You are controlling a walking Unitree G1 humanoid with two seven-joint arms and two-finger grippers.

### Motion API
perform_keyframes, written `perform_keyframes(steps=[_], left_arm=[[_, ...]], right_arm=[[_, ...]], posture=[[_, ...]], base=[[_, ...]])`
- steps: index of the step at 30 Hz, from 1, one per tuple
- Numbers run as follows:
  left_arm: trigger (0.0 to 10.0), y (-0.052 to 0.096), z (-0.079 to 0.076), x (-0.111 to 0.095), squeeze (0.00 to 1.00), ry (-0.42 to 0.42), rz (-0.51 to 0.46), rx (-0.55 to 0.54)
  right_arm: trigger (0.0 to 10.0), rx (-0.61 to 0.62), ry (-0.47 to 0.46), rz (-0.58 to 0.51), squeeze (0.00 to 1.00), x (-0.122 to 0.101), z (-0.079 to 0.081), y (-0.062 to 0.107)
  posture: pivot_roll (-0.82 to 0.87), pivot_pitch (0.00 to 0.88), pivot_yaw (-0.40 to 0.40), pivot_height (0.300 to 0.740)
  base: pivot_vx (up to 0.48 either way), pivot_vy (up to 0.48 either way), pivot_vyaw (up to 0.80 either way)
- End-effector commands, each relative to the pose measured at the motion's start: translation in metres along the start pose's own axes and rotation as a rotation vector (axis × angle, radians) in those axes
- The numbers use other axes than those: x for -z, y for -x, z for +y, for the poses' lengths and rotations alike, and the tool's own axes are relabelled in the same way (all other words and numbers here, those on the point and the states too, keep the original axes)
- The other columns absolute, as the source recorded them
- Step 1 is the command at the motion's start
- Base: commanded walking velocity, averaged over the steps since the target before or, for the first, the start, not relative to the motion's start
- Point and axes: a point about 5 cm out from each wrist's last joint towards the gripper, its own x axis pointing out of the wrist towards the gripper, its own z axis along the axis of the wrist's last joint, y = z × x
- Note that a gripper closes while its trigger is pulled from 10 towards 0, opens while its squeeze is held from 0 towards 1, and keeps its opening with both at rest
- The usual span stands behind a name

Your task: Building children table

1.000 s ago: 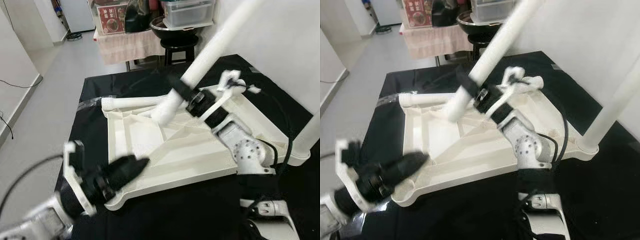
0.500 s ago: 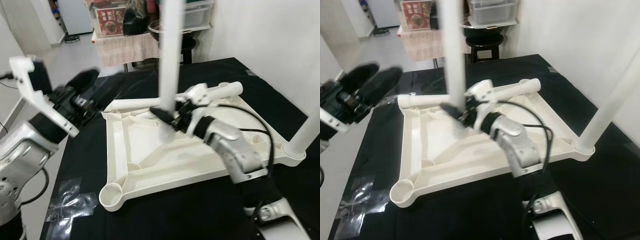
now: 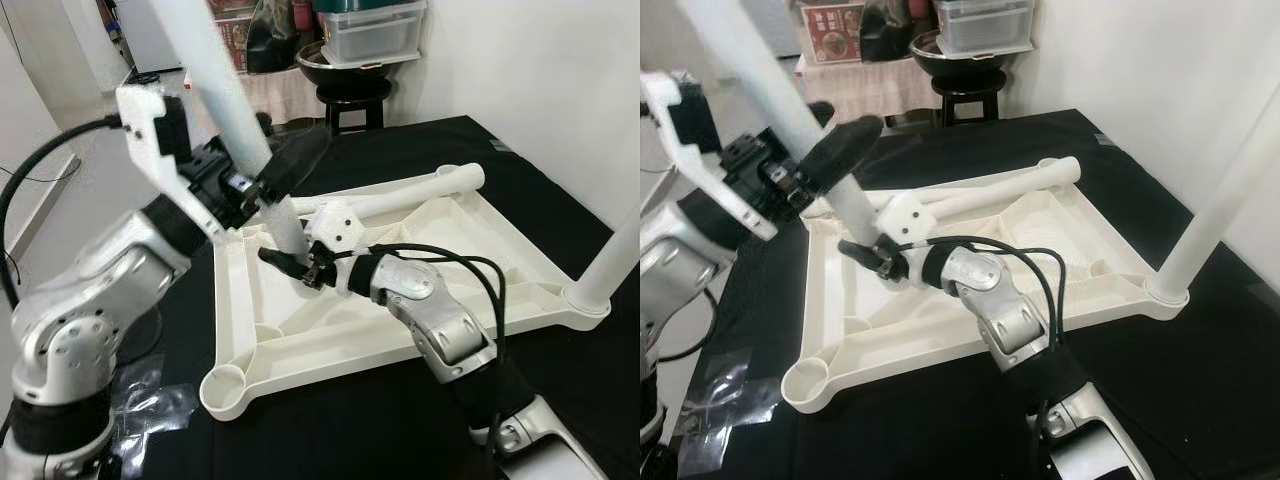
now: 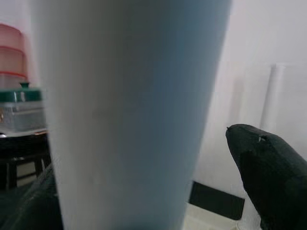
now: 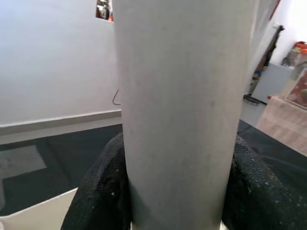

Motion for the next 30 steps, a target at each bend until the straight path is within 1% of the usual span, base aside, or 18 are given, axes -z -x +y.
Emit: perform_keyframes(steps=[1, 2, 3, 4, 5, 6, 7, 11, 19, 26, 27, 30], left_arm=[[10.0, -0.0028, 0.0041, -0.0002, 0.0, -0.021, -0.012, -0.032], [10.0, -0.004, 0.0056, -0.0007, 0.0, -0.041, -0.016, -0.042], [10.0, -0.004, 0.0056, -0.0007, 0.0, -0.041, -0.016, -0.042], [0.0, -0.0049, 0.008, -0.0017, 0.0, -0.073, -0.021, -0.066], [0.0, -0.0061, 0.0095, -0.0022, 0.0, -0.099, -0.029, -0.079], [0.0, -0.0061, 0.0095, -0.0022, 0.0, -0.099, -0.029, -0.079], [0.0, -0.0066, 0.0107, -0.0028, 0.0, -0.121, -0.036, -0.089], [0.0, -0.0073, 0.0119, -0.0033, 0.0, -0.146, -0.042, -0.091], [0.0, -0.0082, 0.0128, -0.0021, 0.0, -0.134, -0.052, -0.089], [0.0, -0.0088, 0.0123, -0.0005, 0.0, -0.122, -0.058, -0.085], [0.0, -0.0092, 0.0122, 0.0, 0.0, -0.121, -0.063, -0.085], [0.0, -0.0098, 0.0121, 0.0007, 0.0, -0.119, -0.065, -0.083]], right_arm=[[10.0, -0.045, 0.037, -0.037, 0.0, -0.0074, 0.009, -0.0036], [10.0, -0.047, 0.038, -0.036, 0.0, -0.0071, 0.0096, -0.0037], [10.0, -0.047, 0.038, -0.036, 0.0, -0.0071, 0.0096, -0.0037], [10.0, -0.048, 0.039, -0.034, 0.0, -0.0065, 0.01, -0.0038], [10.0, -0.046, 0.044, -0.03, 0.0, -0.0055, 0.0102, -0.0039], [10.0, -0.046, 0.044, -0.03, 0.0, -0.0055, 0.0102, -0.0039], [10.0, -0.041, 0.048, -0.024, 0.0, -0.004, 0.0098, -0.0038], [10.0, -0.021, 0.049, -0.011, 0.0, -0.0006, 0.0078, -0.004], [10.0, 0.0, 0.045, -0.013, 0.0, 0.0007, 0.0068, -0.0062], [10.0, 0.012, 0.075, -0.014, 0.0, -0.0008, 0.0065, -0.0104], [10.0, -0.001, 0.063, -0.013, 1.0, -0.0011, 0.0068, -0.0118], [10.0, -0.009, 0.064, -0.014, 1.0, -0.0016, 0.0071, -0.0127]], posture=[[-0.08, 0.028, 0.054, 0.74], [-0.09, 0.029, 0.05, 0.74], [-0.09, 0.029, 0.05, 0.74], [-0.09, 0.027, 0.047, 0.74], [-0.09, 0.026, 0.048, 0.74], [-0.09, 0.026, 0.048, 0.74], [-0.1, 0.028, 0.048, 0.74], [-0.1, 0.025, 0.049, 0.74], [-0.09, 0.022, 0.051, 0.74], [-0.09, 0.022, 0.051, 0.74], [-0.09, 0.021, 0.056, 0.74], [-0.09, 0.021, 0.057, 0.74]], base=[[0.0, 0.0, 0.0], [0.0, 0.0, 0.0], [0.0, 0.0, 0.0], [0.0, 0.0, 0.0], [0.0, 0.0, 0.0], [0.0, 0.0, 0.0], [0.0, 0.0, 0.0], [0.0, 0.0, 0.0], [0.0, 0.0, 0.0], [0.0, 0.0, 0.0], [0.0, 0.0, 0.0], [0.0, 0.0, 0.0]])
